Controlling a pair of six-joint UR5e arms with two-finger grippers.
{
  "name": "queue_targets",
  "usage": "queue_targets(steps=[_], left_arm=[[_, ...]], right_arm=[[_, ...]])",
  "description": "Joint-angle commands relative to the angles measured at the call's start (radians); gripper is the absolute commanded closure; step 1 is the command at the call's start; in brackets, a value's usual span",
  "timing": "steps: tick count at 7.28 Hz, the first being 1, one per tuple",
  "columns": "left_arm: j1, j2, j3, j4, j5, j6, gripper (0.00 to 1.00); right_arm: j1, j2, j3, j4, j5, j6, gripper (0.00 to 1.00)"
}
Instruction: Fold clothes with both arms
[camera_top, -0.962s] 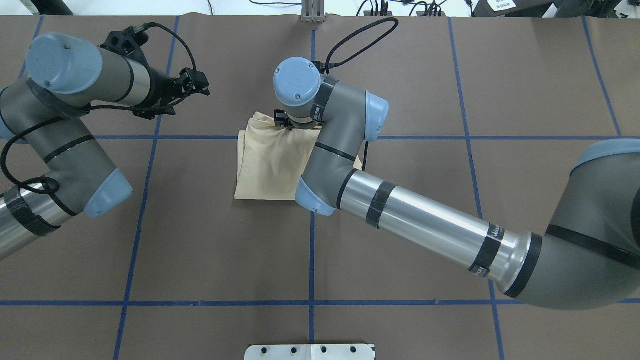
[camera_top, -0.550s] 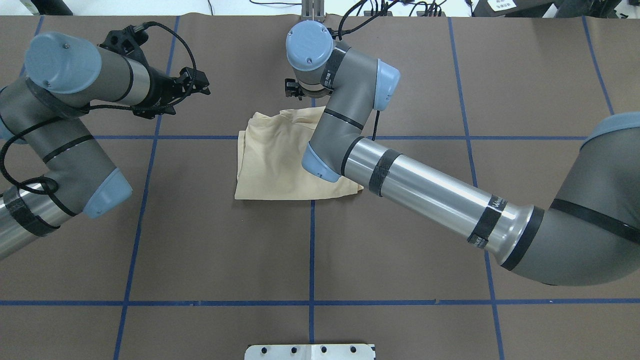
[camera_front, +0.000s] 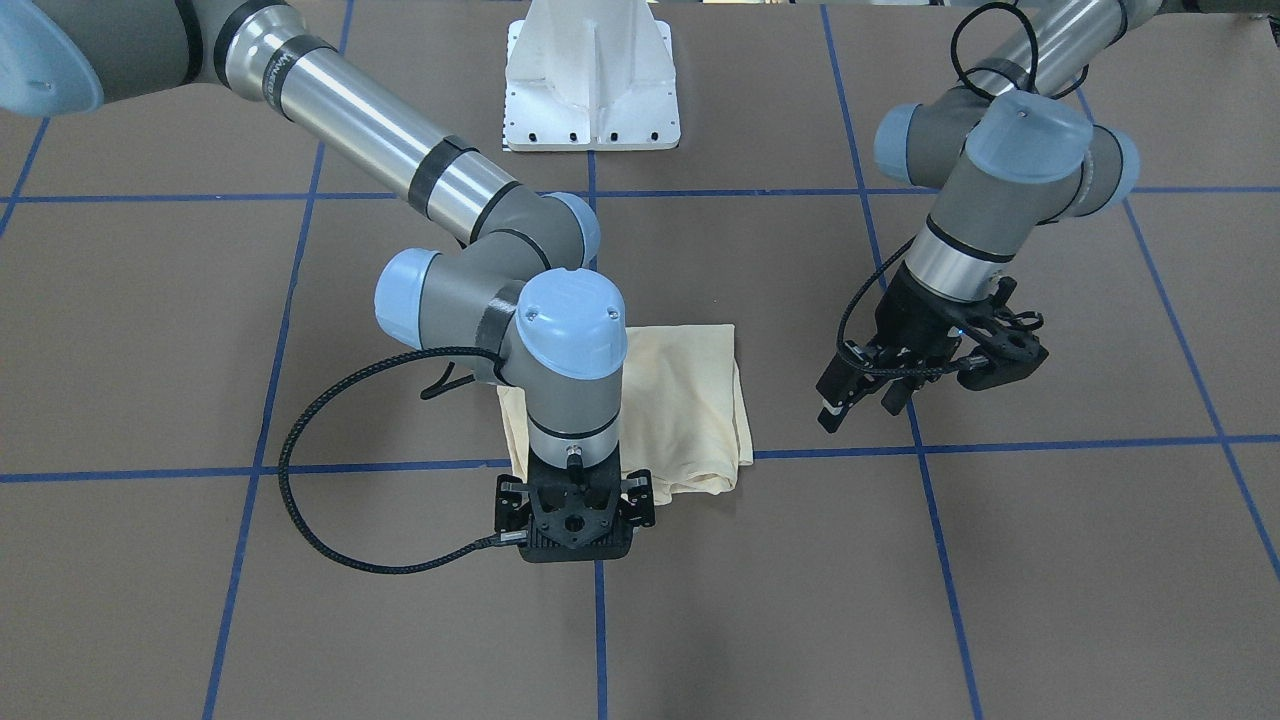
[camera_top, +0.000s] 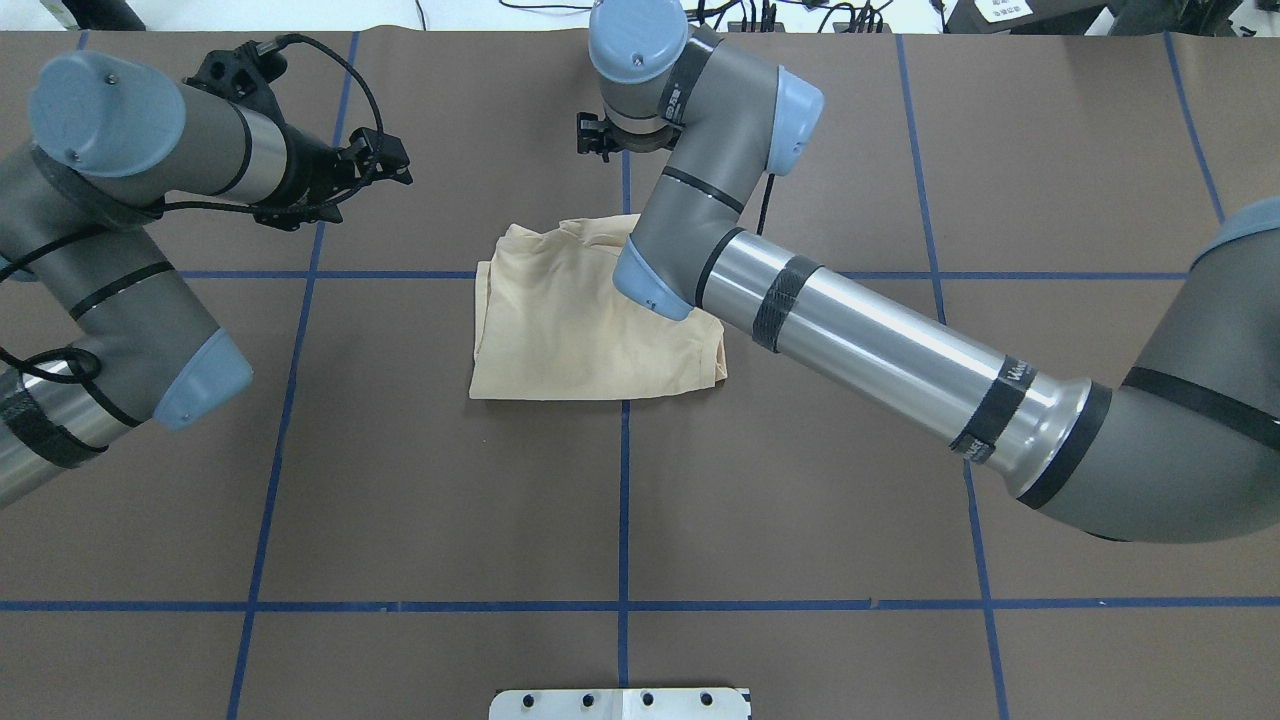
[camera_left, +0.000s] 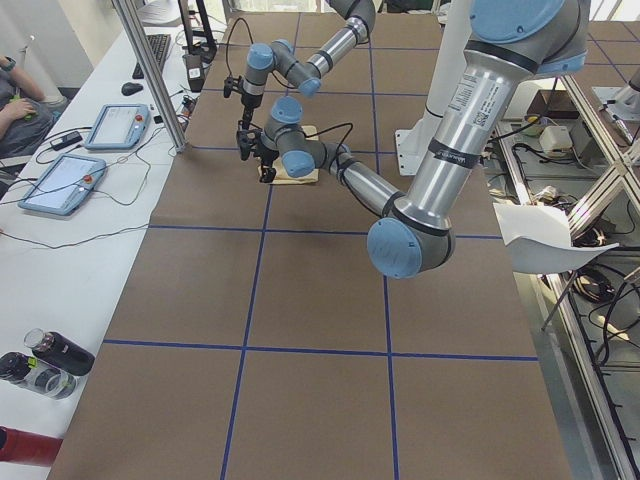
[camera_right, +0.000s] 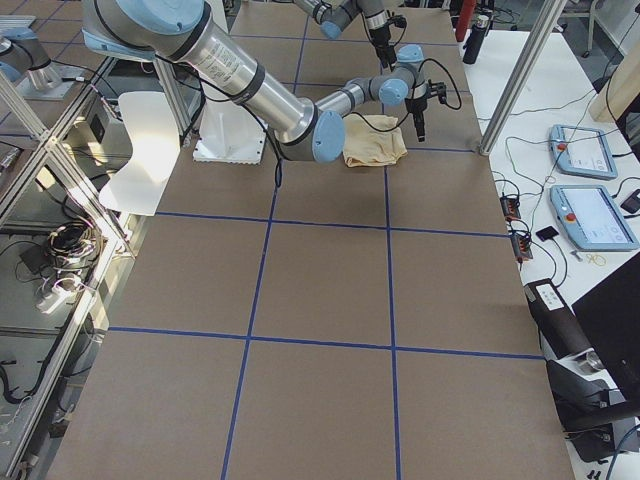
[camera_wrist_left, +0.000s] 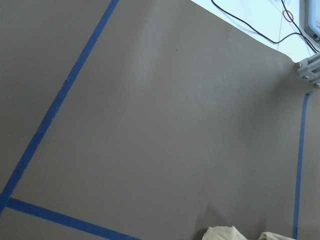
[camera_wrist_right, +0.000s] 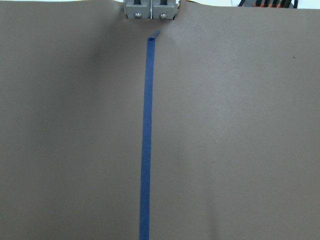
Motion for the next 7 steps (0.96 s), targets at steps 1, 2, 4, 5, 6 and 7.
queue_targets(steps=[1,2,4,5,6,7], left_arm=[[-0.058,0.15,-0.143,0.002,-0.057,0.193,0.0],[-0.09,0.206,-0.173,0.001,-0.068,0.194,0.0],[-0.155,0.288,-0.186,-0.008,-0.07,0.194,0.0],[-0.198,0.29,-0.157,-0.014,-0.073,0.188,0.0],[-0.203,0.296,-0.156,-0.022,-0.068,0.197,0.0],[-0.206,0.301,-0.153,-0.072,-0.05,0.197,0.0]], right_arm=[[0.066,-0.14,0.267,-0.203,0.101,-0.081,0.01],[0.096,-0.22,0.382,-0.26,0.131,-0.083,0.01],[0.201,-0.499,0.635,-0.255,0.24,-0.142,0.0],[0.223,-0.599,0.711,-0.252,0.234,-0.147,0.0],[0.247,-0.639,0.736,-0.25,0.237,-0.147,0.0],[0.249,-0.659,0.736,-0.25,0.231,-0.135,0.0]])
